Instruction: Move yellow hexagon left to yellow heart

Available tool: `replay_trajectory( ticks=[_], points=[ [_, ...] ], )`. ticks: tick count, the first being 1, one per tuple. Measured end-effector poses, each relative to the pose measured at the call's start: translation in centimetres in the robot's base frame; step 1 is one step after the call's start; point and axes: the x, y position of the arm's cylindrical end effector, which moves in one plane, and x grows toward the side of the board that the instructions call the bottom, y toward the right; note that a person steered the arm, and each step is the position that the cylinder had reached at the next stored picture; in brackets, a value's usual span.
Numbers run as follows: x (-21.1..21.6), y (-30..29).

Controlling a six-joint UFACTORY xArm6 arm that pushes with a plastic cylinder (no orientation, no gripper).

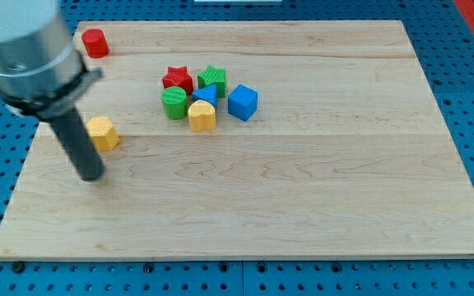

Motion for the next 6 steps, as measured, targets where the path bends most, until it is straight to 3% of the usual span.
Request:
replay_trajectory(
  ticks=[1, 2, 3, 4, 5, 6],
  points=[
    [-4.6, 0.1],
    [-4.7, 6.5],
    [-4.3, 8.4],
    [-3.7, 2.6],
    [-7.5, 2.4],
    [-7.8, 6.7]
  ],
)
